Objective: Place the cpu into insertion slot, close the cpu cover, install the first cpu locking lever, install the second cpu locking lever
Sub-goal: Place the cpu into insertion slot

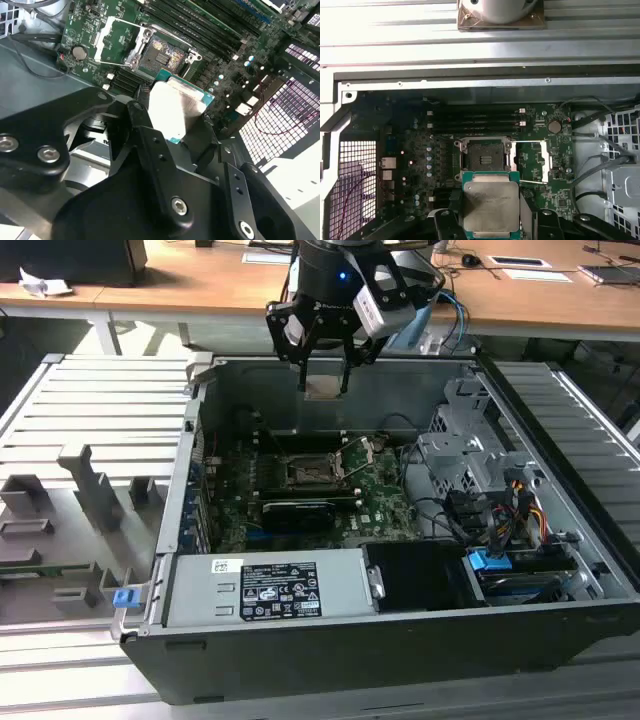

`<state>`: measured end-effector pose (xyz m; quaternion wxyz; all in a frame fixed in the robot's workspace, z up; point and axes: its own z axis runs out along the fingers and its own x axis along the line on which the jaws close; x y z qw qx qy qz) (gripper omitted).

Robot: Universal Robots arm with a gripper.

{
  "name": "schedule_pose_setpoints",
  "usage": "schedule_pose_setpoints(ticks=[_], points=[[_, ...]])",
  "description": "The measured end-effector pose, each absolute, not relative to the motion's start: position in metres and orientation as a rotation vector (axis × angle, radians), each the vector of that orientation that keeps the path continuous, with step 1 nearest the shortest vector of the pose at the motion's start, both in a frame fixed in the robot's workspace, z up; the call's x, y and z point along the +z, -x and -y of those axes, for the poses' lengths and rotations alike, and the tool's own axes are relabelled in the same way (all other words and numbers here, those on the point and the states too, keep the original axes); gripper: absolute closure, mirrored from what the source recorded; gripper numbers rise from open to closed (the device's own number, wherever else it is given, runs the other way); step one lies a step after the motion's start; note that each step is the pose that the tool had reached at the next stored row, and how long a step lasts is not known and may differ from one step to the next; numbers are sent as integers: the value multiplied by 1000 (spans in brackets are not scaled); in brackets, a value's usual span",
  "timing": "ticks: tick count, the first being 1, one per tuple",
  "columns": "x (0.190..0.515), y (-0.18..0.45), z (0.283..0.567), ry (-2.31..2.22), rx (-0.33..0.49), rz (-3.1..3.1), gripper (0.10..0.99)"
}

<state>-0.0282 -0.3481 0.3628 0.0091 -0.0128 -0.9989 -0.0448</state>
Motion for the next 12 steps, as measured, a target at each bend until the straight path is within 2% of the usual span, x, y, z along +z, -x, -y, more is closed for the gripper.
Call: schedule_pose_setpoints(ticks=[12], points=[[363,28,348,203,-142,3118,549]])
